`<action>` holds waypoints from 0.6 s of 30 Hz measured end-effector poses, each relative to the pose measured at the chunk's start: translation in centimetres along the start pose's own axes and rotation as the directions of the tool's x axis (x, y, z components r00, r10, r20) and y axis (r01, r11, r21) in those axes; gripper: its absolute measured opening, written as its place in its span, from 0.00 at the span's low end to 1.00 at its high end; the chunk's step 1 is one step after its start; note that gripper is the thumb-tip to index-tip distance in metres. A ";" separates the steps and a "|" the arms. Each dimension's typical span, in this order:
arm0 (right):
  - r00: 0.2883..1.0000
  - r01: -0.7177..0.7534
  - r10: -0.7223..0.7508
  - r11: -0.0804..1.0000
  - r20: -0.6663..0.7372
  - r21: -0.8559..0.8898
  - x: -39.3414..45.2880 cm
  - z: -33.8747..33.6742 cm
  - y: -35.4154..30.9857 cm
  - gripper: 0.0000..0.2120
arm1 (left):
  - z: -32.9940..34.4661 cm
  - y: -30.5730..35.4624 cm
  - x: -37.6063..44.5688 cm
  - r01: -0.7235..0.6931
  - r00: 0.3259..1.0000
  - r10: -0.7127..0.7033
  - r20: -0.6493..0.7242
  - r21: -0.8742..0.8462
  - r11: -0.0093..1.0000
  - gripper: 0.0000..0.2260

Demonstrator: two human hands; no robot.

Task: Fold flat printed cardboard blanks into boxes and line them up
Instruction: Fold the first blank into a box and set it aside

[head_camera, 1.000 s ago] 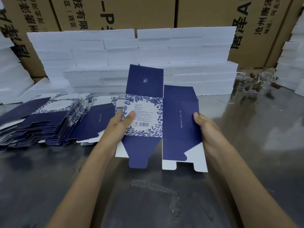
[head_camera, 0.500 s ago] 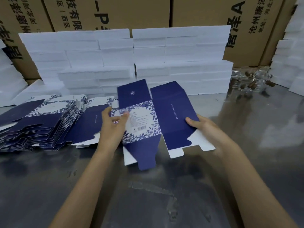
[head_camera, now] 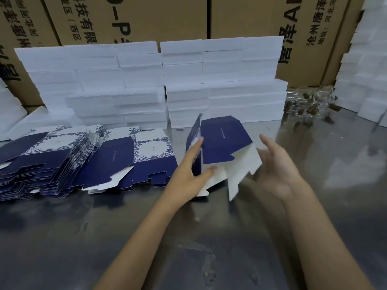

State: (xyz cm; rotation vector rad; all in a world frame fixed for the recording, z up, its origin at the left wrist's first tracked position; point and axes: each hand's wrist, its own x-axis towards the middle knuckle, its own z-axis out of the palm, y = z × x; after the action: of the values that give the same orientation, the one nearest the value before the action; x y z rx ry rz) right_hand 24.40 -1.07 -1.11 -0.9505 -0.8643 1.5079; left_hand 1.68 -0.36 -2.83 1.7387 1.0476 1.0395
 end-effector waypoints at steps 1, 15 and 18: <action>0.999 0.017 -0.017 1.000 0.041 0.018 0.1 0.1 0.2 0.22 | 0.2 0.3 0.5 0.001 0.998 -0.004 -0.061 -0.047 0.999 0.33; 0.981 0.099 -0.013 0.891 0.193 -0.444 1.0 2.2 3.4 0.44 | -2.8 -0.2 1.0 -0.022 0.911 -0.123 -0.393 -0.343 0.939 0.20; 0.986 0.141 -0.072 0.840 0.150 -0.524 1.2 3.3 4.2 0.37 | -3.0 0.1 0.8 -0.048 0.926 -0.067 -0.372 -0.294 0.955 0.17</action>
State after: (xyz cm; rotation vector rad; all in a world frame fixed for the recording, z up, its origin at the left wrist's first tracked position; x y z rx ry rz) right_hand 19.60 -0.55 -3.64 -1.1900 -1.4549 1.2564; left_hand -0.80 1.00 -1.61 1.3152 1.0634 1.4864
